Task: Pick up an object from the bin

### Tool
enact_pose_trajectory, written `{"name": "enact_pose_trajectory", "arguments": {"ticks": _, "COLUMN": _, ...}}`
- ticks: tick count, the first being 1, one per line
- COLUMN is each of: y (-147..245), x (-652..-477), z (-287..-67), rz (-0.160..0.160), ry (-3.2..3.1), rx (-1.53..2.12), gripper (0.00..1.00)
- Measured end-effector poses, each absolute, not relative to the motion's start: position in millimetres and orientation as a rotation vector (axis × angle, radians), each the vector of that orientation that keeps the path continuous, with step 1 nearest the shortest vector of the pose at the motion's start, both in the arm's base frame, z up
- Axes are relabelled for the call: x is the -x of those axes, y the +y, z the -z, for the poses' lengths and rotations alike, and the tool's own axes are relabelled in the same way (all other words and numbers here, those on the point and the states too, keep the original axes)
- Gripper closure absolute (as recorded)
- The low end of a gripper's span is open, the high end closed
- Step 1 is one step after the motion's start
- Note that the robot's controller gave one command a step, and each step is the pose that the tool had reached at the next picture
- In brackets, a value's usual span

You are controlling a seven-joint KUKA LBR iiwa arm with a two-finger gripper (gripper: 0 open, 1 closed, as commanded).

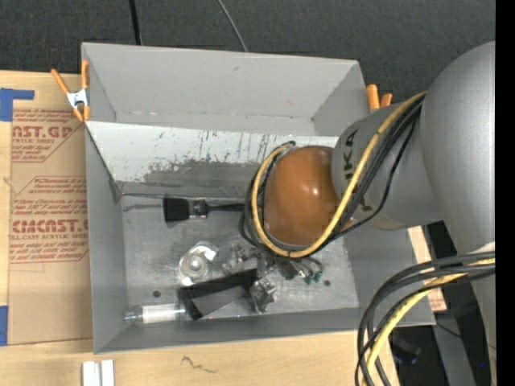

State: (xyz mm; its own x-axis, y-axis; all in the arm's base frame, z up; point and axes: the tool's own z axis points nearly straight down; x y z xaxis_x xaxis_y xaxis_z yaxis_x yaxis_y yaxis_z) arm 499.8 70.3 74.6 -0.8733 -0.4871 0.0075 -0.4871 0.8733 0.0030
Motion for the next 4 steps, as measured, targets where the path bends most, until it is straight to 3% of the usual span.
{"name": "enact_pose_trajectory", "arguments": {"ticks": 1, "y": 70, "x": -499.8, "z": -75, "rz": 0.002, "ry": -3.033, "rx": -0.789, "gripper": 1.0}}
{"name": "enact_pose_trajectory", "arguments": {"ticks": 2, "y": 73, "x": -494.6, "z": -194, "rz": 0.002, "ry": -3.026, "rx": -0.837, "gripper": 1.0}}
{"name": "enact_pose_trajectory", "arguments": {"ticks": 3, "y": 73, "x": -494.6, "z": -194, "rz": 0.002, "ry": -3.026, "rx": -0.836, "gripper": 1.0}}
{"name": "enact_pose_trajectory", "arguments": {"ticks": 4, "y": 79, "x": -501.2, "z": -225, "rz": 0.002, "ry": -3.019, "rx": -0.849, "gripper": 1.0}}
